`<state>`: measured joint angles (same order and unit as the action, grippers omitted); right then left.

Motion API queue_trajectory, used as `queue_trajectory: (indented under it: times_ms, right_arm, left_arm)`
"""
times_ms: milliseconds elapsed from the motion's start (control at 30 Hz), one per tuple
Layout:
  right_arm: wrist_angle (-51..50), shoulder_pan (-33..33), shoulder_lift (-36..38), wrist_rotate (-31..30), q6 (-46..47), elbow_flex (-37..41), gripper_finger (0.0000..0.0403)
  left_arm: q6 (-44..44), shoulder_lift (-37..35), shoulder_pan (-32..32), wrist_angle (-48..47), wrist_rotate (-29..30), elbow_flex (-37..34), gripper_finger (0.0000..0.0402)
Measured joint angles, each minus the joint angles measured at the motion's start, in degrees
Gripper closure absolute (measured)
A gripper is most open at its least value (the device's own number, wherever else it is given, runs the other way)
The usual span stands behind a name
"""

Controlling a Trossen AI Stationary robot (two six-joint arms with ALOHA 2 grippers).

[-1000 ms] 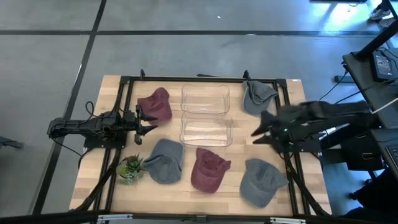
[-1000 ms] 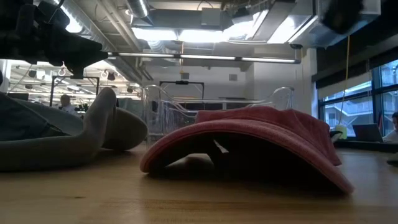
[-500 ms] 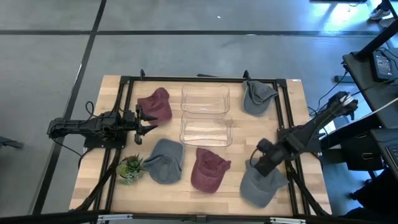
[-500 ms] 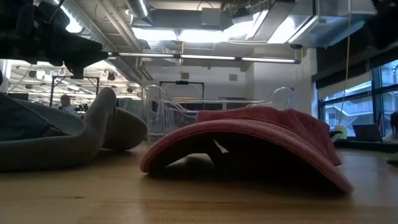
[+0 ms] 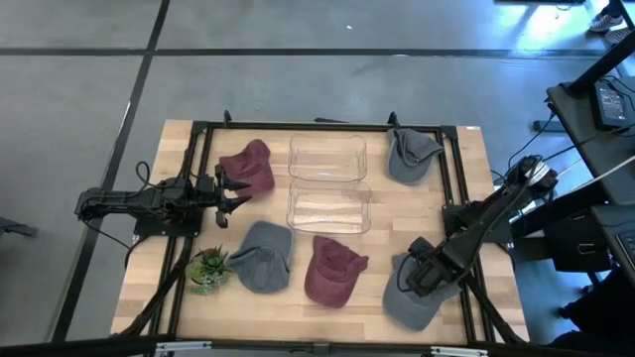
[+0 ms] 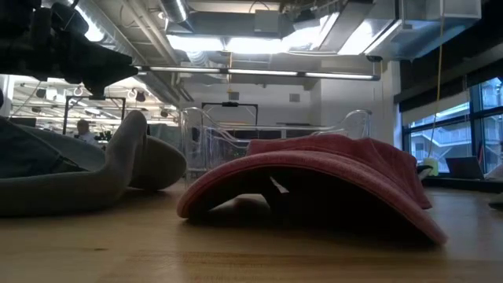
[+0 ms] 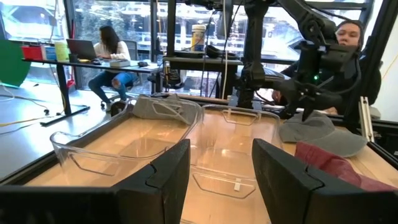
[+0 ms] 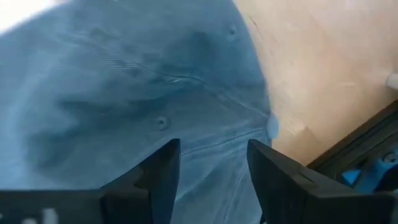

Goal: Pick & Place hat
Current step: Put the bottom right gray cap into the top transparent bin

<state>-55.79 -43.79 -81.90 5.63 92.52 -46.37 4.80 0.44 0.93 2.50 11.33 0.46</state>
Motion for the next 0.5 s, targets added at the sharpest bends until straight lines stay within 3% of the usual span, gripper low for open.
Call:
queue_trajectory:
  times_ms: [267, 500]
  right_arm:
    - [-2.74, 0.00, -5.51, 0.39, 1.68, 0.01, 0.0217]
    - [4.73, 0.07, -7.35, 1.15, 2.98, 5.49, 0.0217]
  left_arm:
    - [0.44, 0.03, 0.00, 0.00, 0.01, 0.00, 0.0233]
    - [0.44, 0.05, 0.00, 0.00, 0.00, -0.01, 0.0233]
